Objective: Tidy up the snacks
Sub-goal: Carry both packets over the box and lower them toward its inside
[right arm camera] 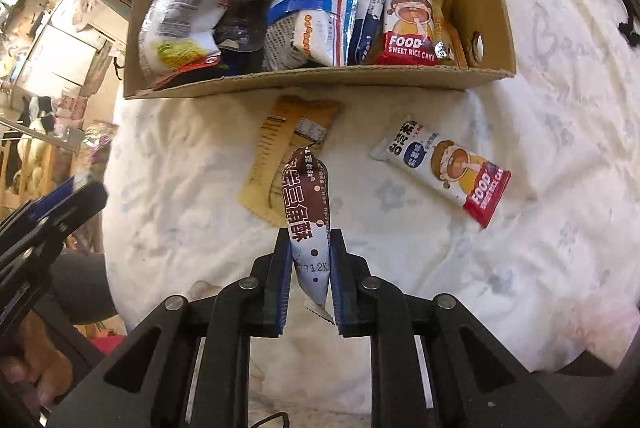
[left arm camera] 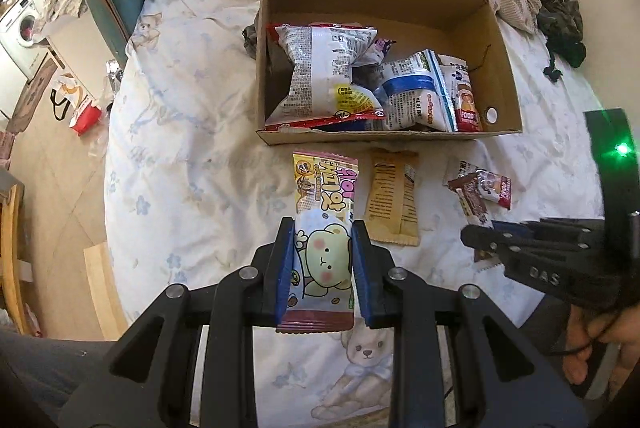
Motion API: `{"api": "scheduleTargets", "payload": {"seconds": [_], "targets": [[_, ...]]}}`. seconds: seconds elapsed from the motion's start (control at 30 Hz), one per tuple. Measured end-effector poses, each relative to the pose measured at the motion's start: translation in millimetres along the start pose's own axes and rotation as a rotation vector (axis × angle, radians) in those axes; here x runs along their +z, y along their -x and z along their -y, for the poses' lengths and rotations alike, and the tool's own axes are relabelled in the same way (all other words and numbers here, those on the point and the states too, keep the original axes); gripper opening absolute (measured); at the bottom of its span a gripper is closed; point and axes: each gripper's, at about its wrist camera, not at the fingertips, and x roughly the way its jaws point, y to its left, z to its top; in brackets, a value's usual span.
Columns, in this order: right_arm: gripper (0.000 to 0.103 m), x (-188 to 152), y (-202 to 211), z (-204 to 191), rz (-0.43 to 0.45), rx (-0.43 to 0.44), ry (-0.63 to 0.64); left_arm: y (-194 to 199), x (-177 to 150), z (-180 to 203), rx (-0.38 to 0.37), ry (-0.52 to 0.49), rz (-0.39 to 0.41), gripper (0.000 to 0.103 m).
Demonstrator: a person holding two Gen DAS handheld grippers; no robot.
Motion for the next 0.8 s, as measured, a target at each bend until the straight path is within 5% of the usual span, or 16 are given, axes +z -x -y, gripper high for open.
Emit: {"api": "scheduleTargets", "payload": {"seconds": [0.33, 0.53, 0.8], "targets": [[0.018, -11.7, 37.6, 6.0, 0.11, 0.152, -0.037, -4.0, 1.1, -25.4, 0.042, 0.102, 0.029, 0.023], [0.018, -15.1, 77.5, 12.0, 0.271, 0.28, -0.066, 17.9, 6.7, -32.5, 0.049, 0.108, 0.12, 0.023], [0.018, 5.5, 107.9, 26.4, 0.365, 0.293, -0.082, 43.4, 52.5, -21.8, 0.069, 0.07, 0.169, 0.023]]}}
